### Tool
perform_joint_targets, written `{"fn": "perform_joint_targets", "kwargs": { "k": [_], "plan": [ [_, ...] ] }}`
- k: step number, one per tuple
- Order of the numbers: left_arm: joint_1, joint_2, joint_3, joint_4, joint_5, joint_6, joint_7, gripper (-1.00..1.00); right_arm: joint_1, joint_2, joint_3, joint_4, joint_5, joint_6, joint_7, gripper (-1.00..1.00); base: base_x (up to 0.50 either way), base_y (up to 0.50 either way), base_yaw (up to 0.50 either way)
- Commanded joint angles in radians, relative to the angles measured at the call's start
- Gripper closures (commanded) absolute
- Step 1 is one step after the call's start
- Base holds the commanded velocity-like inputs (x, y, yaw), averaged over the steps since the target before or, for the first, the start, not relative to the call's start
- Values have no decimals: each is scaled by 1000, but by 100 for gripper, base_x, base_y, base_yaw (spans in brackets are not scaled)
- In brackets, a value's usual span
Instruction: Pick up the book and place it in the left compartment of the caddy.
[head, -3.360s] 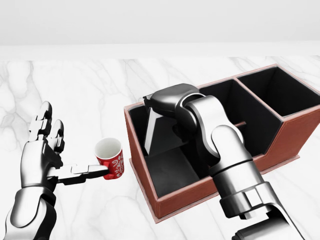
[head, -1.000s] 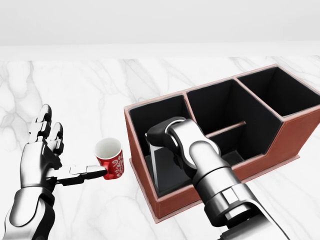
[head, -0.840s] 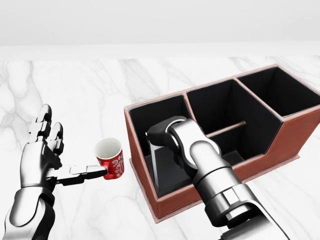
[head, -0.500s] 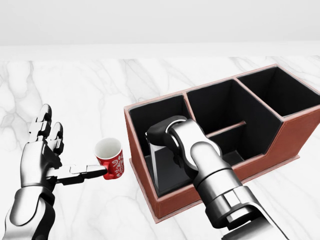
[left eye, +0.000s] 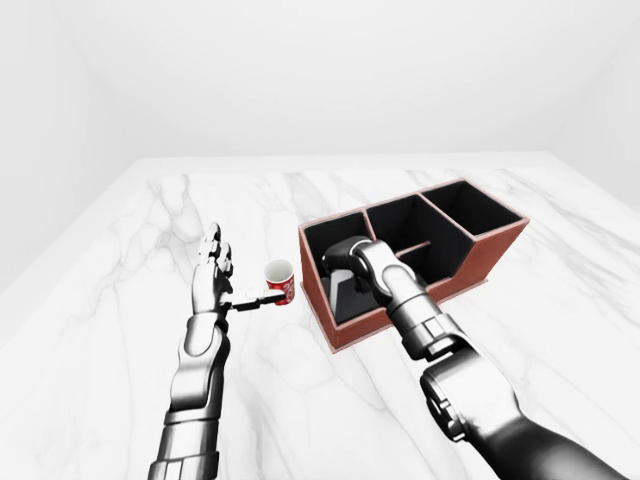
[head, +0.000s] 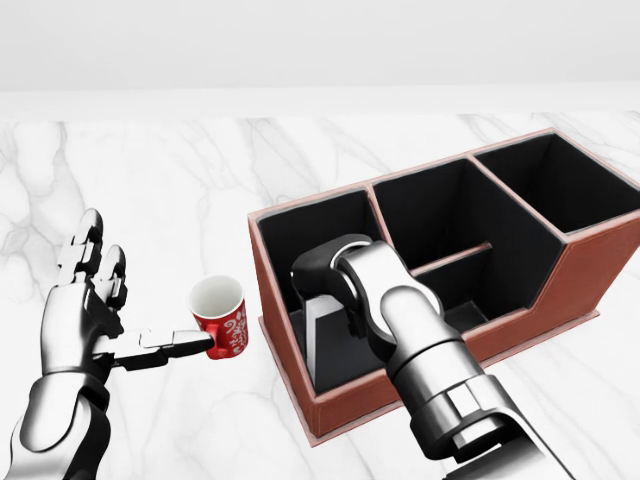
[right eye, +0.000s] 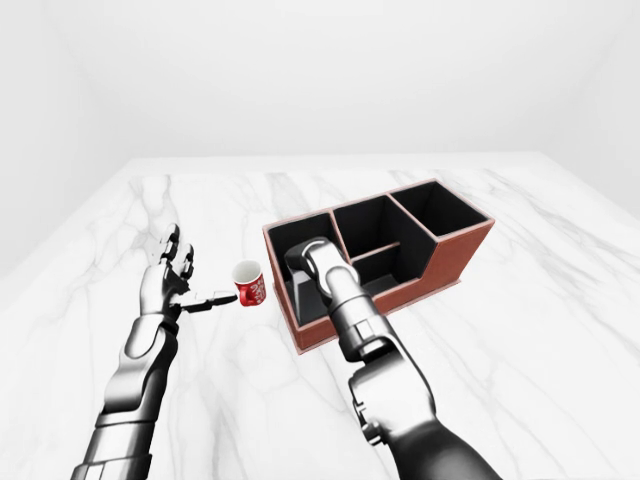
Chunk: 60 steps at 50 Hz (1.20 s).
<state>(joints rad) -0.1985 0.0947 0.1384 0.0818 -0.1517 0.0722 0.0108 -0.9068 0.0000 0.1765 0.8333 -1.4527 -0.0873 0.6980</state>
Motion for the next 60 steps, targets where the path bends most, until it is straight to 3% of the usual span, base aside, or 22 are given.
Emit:
{"fn": "perform_joint_targets", "kwargs": {
  "k": [1, 9, 11, 21, 38, 45, 52, 60],
  "plan": [
    [11, -4, -2, -13, 2, 2, 2, -100, 8, -1, -4, -41, 5, 0, 0, 30, 0, 0, 0],
    [21, -8, -5, -22, 6, 2, 3, -100, 18, -2, -4, -57, 5, 0, 0, 27, 0, 0, 0],
    [20, -9, -5, -20, 6, 1, 2, -100, 23, -3, -4, -63, 5, 0, 0, 13, 0, 0, 0],
    [9, -4, -2, -4, 4, -3, 1, -100, 24, -3, -5, -69, 5, 0, 0, -17, 0, 0, 0],
    [-2, 1, 1, 3, 0, 0, 0, -100, 32, 0, -8, -102, 15, 0, 0, -33, 0, 0, 0],
    [-3, 2, 1, -13, -1, 15, 1, -100, 42, -18, -33, -270, 86, 0, 0, -42, 0, 0, 0],
    [0, -1, -3, -45, 3, 15, 4, -100, 82, -40, -56, -487, 186, 0, 0, -45, 0, 0, 0],
    [4, -3, -3, -72, 6, 15, 4, -100, 135, -76, -92, -686, 303, 0, 0, -73, 0, 0, 0]
  ]
}}
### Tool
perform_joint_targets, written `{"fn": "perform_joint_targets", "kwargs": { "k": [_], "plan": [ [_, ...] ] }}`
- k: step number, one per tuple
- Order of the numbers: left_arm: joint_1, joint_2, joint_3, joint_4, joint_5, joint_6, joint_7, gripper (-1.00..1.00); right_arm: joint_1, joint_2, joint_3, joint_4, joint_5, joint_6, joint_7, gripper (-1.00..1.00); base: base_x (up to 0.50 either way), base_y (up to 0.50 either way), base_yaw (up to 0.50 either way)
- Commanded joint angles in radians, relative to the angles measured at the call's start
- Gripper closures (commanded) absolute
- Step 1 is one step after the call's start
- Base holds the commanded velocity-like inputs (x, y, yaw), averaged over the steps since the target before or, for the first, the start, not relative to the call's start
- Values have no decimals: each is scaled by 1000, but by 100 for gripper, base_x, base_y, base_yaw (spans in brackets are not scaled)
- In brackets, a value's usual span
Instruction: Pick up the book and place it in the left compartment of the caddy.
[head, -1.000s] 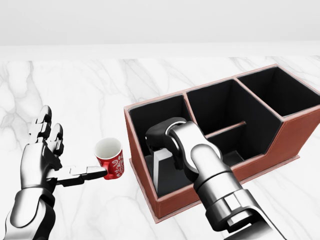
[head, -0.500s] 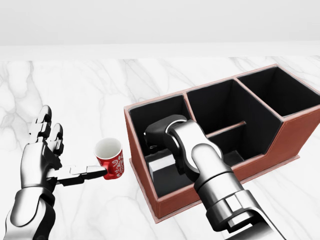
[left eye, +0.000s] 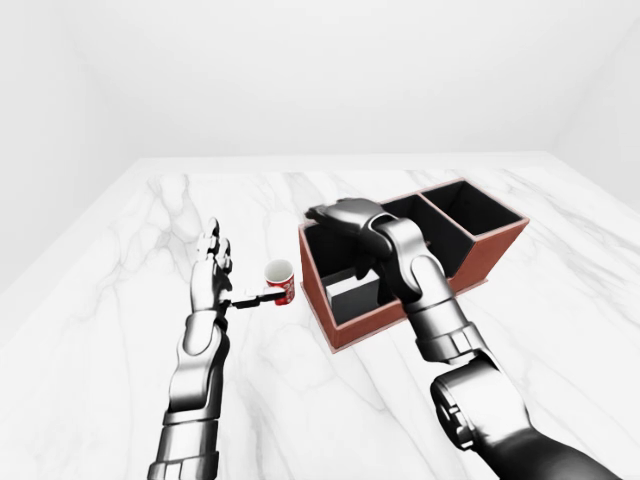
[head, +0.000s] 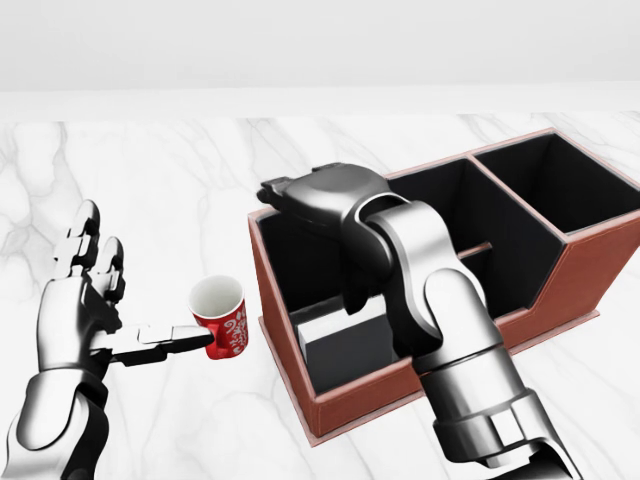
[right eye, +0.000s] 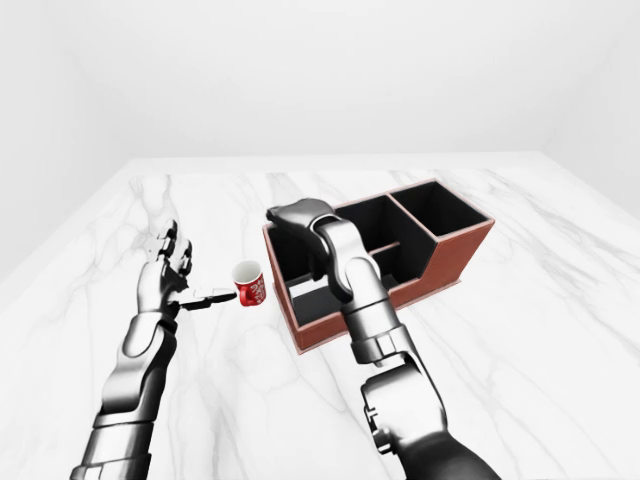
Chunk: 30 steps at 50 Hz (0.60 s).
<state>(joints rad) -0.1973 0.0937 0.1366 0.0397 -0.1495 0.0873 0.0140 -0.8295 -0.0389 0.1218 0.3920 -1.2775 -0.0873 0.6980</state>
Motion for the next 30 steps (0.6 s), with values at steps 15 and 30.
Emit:
{"fn": "perform_joint_targets", "kwargs": {
  "k": [15, 30],
  "plan": [
    [4, -8, -14, -96, 31, 0, 11, -100, 151, -112, -130, -530, 385, 26, 0, -100, 0, 0, 0],
    [-16, 2, -3, -164, 40, 0, 6, -100, 519, -153, -265, -774, 865, 10, 0, -100, 0, 0, 0]
  ]
}}
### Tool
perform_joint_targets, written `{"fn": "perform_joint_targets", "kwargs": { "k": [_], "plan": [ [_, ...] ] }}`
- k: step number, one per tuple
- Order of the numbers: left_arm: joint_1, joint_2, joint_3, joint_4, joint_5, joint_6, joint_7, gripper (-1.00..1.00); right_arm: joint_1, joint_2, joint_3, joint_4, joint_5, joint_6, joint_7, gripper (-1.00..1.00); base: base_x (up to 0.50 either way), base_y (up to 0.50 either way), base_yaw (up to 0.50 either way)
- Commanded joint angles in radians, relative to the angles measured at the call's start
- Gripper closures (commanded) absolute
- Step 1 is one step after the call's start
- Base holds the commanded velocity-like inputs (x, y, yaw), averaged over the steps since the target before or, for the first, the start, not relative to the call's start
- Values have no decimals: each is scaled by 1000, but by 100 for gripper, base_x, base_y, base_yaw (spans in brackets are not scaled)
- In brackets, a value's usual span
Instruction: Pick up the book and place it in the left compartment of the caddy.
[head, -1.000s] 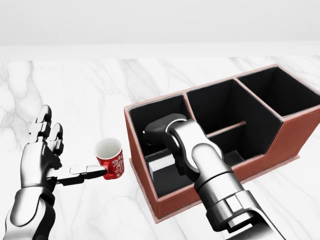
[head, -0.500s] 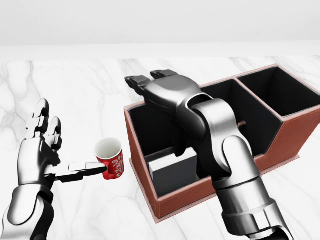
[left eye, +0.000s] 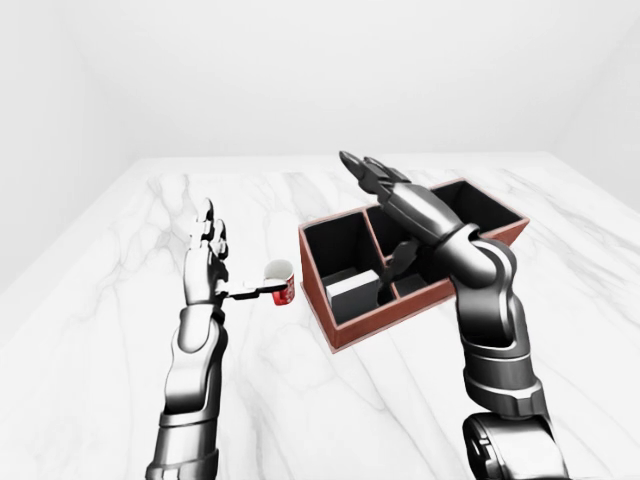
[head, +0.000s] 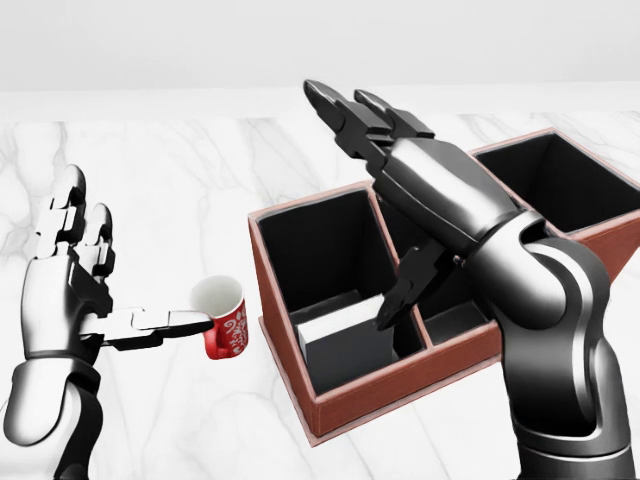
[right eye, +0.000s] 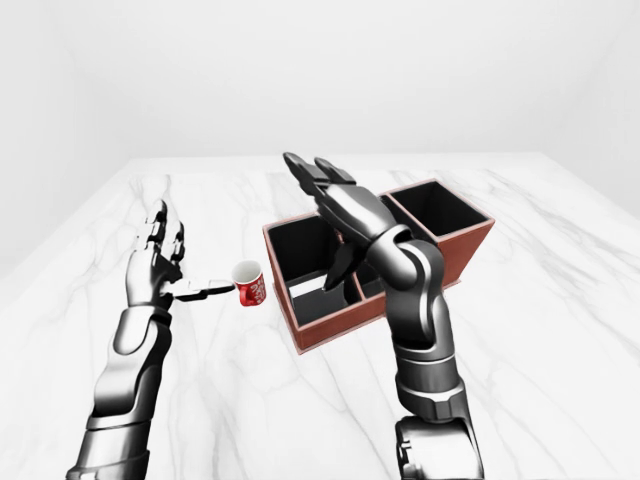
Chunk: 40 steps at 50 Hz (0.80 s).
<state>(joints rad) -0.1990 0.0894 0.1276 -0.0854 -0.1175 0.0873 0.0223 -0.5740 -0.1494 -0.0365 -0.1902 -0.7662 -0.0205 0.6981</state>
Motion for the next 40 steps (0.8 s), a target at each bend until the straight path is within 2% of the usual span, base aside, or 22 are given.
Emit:
{"fn": "perform_joint_targets", "kwargs": {
  "k": [1, 2, 6, 9, 12, 15, 17, 22, 25, 29, 36, 40],
  "plan": [
    [-19, 7, 6, -31, 10, 0, -3, -100, 334, -29, -141, -198, 437, -67, 0, -100, 0, 0, 0],
    [-19, 7, 6, -30, 10, 0, -3, -100, 363, -31, -143, -194, 467, -67, 0, -100, 0, 0, 0],
    [-16, 4, -6, -32, 30, 0, -5, -100, 451, -15, -174, -159, 565, -67, -111, -100, 0, 0, 0],
    [-23, 6, -4, -35, 35, 0, -10, -100, 512, 4, -219, -146, 711, -67, -189, -100, 0, 0, 0],
    [-27, 7, -1, -34, 36, 0, -12, -100, 561, 33, -213, -147, 792, -67, -231, -100, 0, 0, 0],
    [-22, 3, -7, -38, 40, 0, -12, -100, 556, 50, -184, -131, 799, -67, -290, -100, 0, 0, 0],
    [-19, 0, -12, -45, 45, 0, -14, -100, 512, 66, -155, -92, 791, -67, -371, -100, 0, 0, 0],
    [-16, 1, -8, -59, 46, 0, -20, -100, 535, 69, -137, -66, 807, -67, -437, -100, 0, 0, 0],
    [-4, -3, -11, -71, 46, 0, -22, -100, 414, 95, -65, 41, 717, -67, -531, -100, 0, 0, 0],
    [14, -11, -21, -88, 53, 0, -26, -100, 325, 108, -16, 128, 671, -67, -624, -100, 0, 0, 0],
    [34, -19, -26, -126, 58, 0, -34, -100, 264, 111, 5, 115, 660, -67, -681, -100, 0, 0, 0],
    [42, -22, -28, -137, 59, 0, -37, -100, 298, 100, 0, 2, 677, -67, -670, -100, 0, 0, 0]
  ]
}}
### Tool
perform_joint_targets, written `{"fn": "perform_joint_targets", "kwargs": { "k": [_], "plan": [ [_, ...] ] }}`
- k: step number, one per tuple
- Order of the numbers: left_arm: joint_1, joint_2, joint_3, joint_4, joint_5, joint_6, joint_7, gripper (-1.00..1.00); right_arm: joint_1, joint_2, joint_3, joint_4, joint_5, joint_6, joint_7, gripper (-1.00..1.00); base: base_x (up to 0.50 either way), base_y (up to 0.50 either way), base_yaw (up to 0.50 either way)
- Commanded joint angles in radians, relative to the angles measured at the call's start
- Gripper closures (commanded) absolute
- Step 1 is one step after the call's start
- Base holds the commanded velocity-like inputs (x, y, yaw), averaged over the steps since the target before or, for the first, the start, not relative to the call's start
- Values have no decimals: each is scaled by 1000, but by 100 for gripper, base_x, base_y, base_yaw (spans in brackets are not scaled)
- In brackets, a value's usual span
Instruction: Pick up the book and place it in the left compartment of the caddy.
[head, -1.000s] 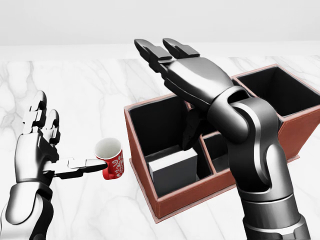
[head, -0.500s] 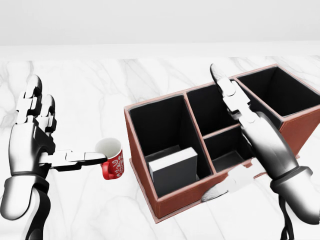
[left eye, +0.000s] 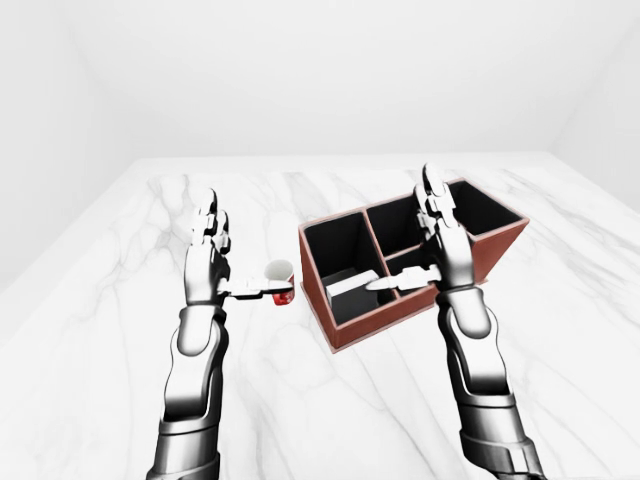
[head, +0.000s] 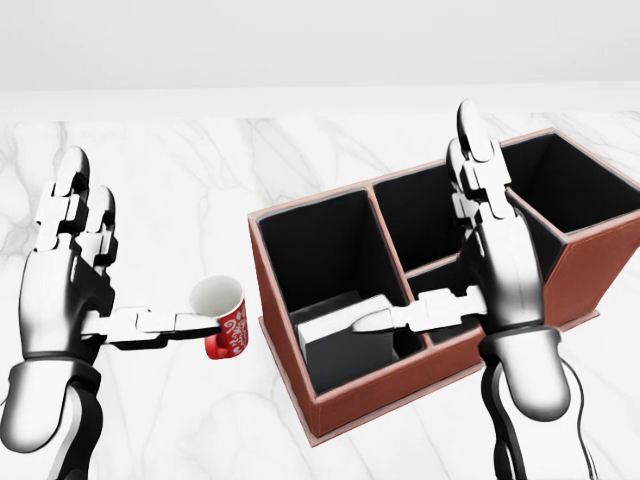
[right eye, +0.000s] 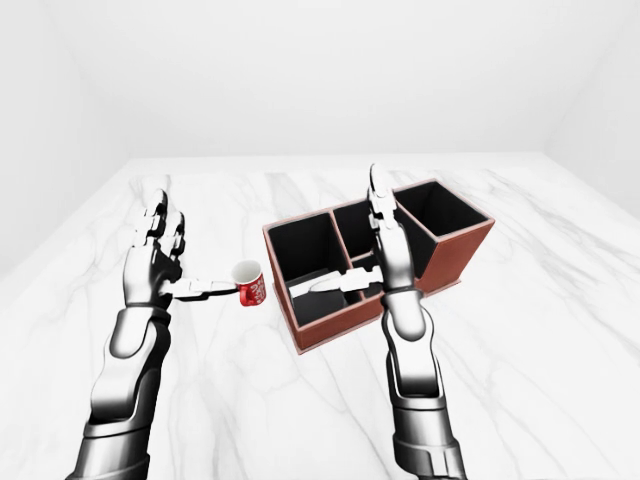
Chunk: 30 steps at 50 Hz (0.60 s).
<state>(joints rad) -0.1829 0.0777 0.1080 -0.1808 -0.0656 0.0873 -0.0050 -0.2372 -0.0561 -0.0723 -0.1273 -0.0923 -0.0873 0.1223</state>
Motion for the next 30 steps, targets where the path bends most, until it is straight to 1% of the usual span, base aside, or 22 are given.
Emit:
{"fn": "perform_joint_targets", "kwargs": {
  "k": [1, 4, 5, 7, 12, 13, 14, 16, 18, 19, 20, 23, 30],
  "plan": [
    [28, -10, -8, -47, 8, 0, -10, -100, -28, 5, 31, -88, 9, 0, -91, -100, 0, 0, 0],
    [20, -7, -6, -86, 6, 0, -9, -100, -7, -1, 19, -196, 34, 0, -76, -100, 0, 0, 0],
    [1, -3, 0, -122, 1, 0, -4, -100, -18, -8, 12, -259, 44, 0, -70, -100, 0, 0, 0],
    [-24, 3, 2, -150, 0, 0, 0, -100, -28, -20, -2, -321, 57, 0, -60, -100, 0, 0, 0],
    [-99, 16, 2, -171, 2, 0, 13, -100, -76, -43, -24, -415, 78, 0, -53, -100, 0, 0, 0],
    [-112, 19, 2, -170, 2, 0, 14, -100, -83, -47, -24, -422, 82, 21, -48, -100, 0, 0, 0],
    [-147, 27, 3, -165, 4, 0, 14, -100, -87, -58, -37, -455, 103, 62, -36, -100, 0, 0, 0],
    [-190, 37, 8, -156, 1, 0, 18, -100, -103, -72, -49, -471, 118, 102, -25, -100, 0, 0, 0],
    [-232, 48, 13, -148, -4, 0, 21, -100, -131, -84, -59, -476, 127, 135, -24, -100, 0, 0, 0],
    [-261, 55, 14, -141, -6, 0, 23, -100, -147, -94, -66, -486, 139, 163, -20, -100, 0, 0, 0],
    [-279, 60, 14, -136, -7, 0, 24, -100, -154, -102, -73, -498, 148, 175, -18, -100, 0, 0, 0],
    [-306, 65, 12, -126, -11, 0, 28, -100, -156, -116, -85, -522, 164, 175, -10, -100, 0, 0, 0],
    [-304, 63, 7, -118, -12, 0, 28, -100, -86, -127, -120, -618, 213, 175, 15, -100, 0, 0, 0]
  ]
}}
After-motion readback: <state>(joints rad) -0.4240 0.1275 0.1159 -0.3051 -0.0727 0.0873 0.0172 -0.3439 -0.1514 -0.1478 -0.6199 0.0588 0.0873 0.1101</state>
